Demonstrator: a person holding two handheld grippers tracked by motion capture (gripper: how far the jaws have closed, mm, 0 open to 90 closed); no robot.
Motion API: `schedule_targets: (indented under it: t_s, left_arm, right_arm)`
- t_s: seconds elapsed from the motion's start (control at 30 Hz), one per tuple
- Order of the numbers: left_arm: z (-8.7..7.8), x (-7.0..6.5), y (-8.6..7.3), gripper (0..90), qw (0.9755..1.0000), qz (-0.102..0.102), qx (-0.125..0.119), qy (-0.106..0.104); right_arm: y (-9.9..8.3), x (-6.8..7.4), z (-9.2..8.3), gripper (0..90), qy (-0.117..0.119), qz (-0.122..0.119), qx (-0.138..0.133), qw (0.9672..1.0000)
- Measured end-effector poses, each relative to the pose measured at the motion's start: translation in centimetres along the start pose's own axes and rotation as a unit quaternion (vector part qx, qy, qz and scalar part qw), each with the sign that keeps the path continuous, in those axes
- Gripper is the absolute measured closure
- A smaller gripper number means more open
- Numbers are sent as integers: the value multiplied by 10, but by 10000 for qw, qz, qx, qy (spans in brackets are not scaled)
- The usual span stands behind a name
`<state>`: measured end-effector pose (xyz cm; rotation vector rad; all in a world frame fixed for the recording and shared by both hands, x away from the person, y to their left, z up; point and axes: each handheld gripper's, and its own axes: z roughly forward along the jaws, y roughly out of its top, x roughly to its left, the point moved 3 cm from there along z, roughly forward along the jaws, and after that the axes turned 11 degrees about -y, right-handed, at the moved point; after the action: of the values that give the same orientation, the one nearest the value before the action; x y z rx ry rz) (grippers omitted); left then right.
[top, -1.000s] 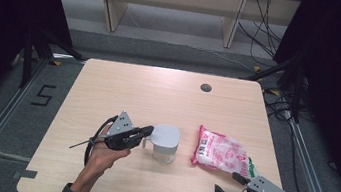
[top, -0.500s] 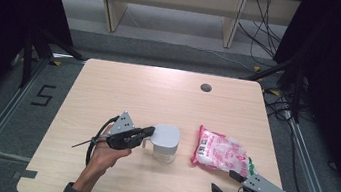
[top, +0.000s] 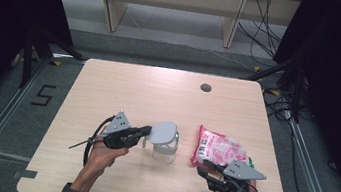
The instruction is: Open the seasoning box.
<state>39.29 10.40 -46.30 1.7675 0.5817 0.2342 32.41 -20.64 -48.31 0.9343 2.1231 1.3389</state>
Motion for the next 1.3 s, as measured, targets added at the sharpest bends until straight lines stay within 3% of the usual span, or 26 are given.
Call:
schedule_targets:
  t_s: [0.03,0.07,0.1,0.13,0.2,0.33,0.4,0.47,0.57,0.63,0.67,0.73,0.77,0.9,0.97,1.0,1.03,1.07,1.17,1.2,1.23,1.3]
  left_arm:
    - [-1,0,0,885,10000,3,38,41]
    - [-1,1,-1,885,10000,9,41,28]
    - [-1,1,-1,885,10000,13,42,26]
    - [-1,1,0,884,10000,24,43,20]
    - [-1,0,-1,885,10000,39,73,44]
    - [-1,1,-1,880,10000,33,42,3]
    - [-2,0,0,881,9999,101,30,-12]
    - [-2,-1,1,881,9998,167,50,-36]
    - [-1,-2,1,882,9998,172,55,-42]
    - [-2,-2,1,882,9998,169,70,-39]
    - [-1,-1,1,882,9998,172,60,-55]
    - [-1,-1,1,882,9998,164,40,-59]
    - [-1,-2,1,882,9998,182,61,-46]
    - [-1,-2,1,881,9998,180,74,-46]
    - [-2,-2,1,878,9997,208,73,-60]
    - [-3,-2,1,870,9996,241,116,-33]
    - [-3,-3,1,860,9996,249,103,-33]
    - [-4,-3,2,844,9996,277,103,-32]
    - [-9,-2,4,809,9992,360,124,152]
    - [-11,-2,4,738,9990,389,124,189]
    - [-13,-3,5,738,9990,397,121,154]
    - [-18,-4,5,628,9992,366,120,127]
  right_arm:
    - [4,1,4,735,-98,-90,-145,9998]
    - [9,4,7,752,-4,-132,-131,9998]
    - [9,4,7,752,-4,-132,-131,9998]
    - [18,7,15,804,-48,-231,-302,9993]
    - [24,8,22,840,-21,-276,-309,9991]
    - [31,7,34,863,78,-235,-363,9990]
    - [35,5,42,895,97,-51,-408,9991]
    - [38,5,49,900,173,36,-370,9992]
    - [44,8,59,900,148,-116,-244,9995]
    - [46,9,61,900,133,-87,-250,9996]
    - [48,8,63,900,98,-202,-310,9993]
    - [50,10,67,900,89,-191,-251,9995]
    - [50,13,67,900,83,-31,-243,9997]
    - [54,13,68,900,187,-205,-256,9993]
    - [56,14,69,900,115,-310,-378,9987]
    - [56,17,68,900,157,-189,-320,9992]
    - [58,16,68,900,181,-305,-277,9990]
    - [60,17,67,900,54,-392,-355,9986]
    - [62,19,66,900,125,-315,-275,9990]
    - [65,19,69,900,144,-457,-403,9980]
    - [65,19,69,900,144,-457,-403,9980]
    - [66,22,71,900,135,-350,-367,9986]
